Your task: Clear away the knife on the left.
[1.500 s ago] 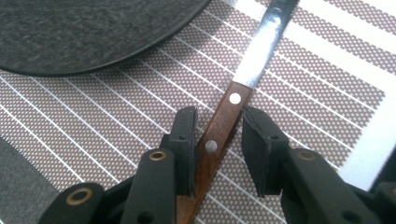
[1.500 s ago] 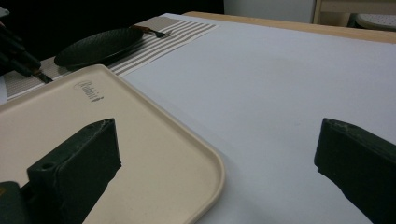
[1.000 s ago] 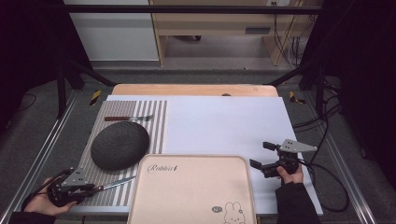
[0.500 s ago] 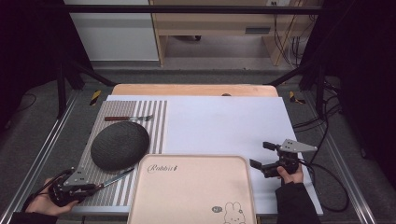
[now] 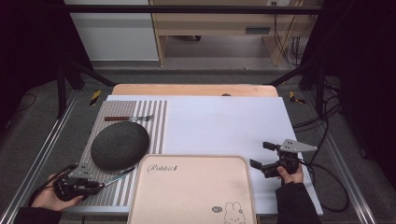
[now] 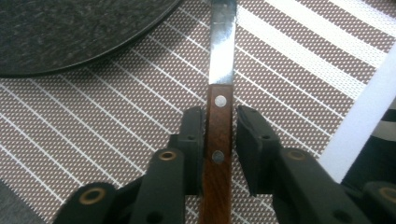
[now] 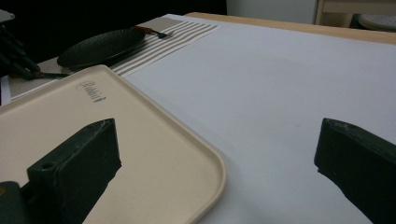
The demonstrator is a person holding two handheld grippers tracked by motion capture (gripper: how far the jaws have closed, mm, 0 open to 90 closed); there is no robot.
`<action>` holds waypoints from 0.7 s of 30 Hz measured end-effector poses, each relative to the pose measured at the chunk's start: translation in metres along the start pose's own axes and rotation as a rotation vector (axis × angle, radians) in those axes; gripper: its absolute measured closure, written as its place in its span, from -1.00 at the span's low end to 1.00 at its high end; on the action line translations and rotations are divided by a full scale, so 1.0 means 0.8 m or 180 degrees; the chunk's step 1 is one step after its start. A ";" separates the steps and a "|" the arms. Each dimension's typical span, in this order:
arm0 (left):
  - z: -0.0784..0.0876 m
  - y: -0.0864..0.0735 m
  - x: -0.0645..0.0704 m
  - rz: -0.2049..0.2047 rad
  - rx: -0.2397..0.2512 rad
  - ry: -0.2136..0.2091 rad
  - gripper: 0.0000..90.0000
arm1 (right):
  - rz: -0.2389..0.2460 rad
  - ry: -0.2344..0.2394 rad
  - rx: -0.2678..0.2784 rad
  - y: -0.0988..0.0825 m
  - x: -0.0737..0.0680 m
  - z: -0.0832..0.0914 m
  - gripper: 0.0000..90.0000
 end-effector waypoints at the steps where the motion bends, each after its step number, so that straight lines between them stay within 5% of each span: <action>1: 0.000 0.000 0.000 -0.0006 -0.0018 0.0002 0.69 | -0.0002 -0.0002 -0.0004 0.000 0.000 0.000 -0.99; 21: 0.012 0.000 0.007 -0.0079 0.0019 -0.0013 0.71 | 0.0000 -0.0001 -0.0012 -0.001 0.000 0.000 -0.99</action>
Point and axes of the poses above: each handheld gripper's, and its own axes: z roughly backward along the jaws, y roughly out of its top, x roughly to its right, the point moved 8 cm from there along -z, roughly forward along the jaws, and after that the axes turned 4 degrees about z, right-handed, at the moved point
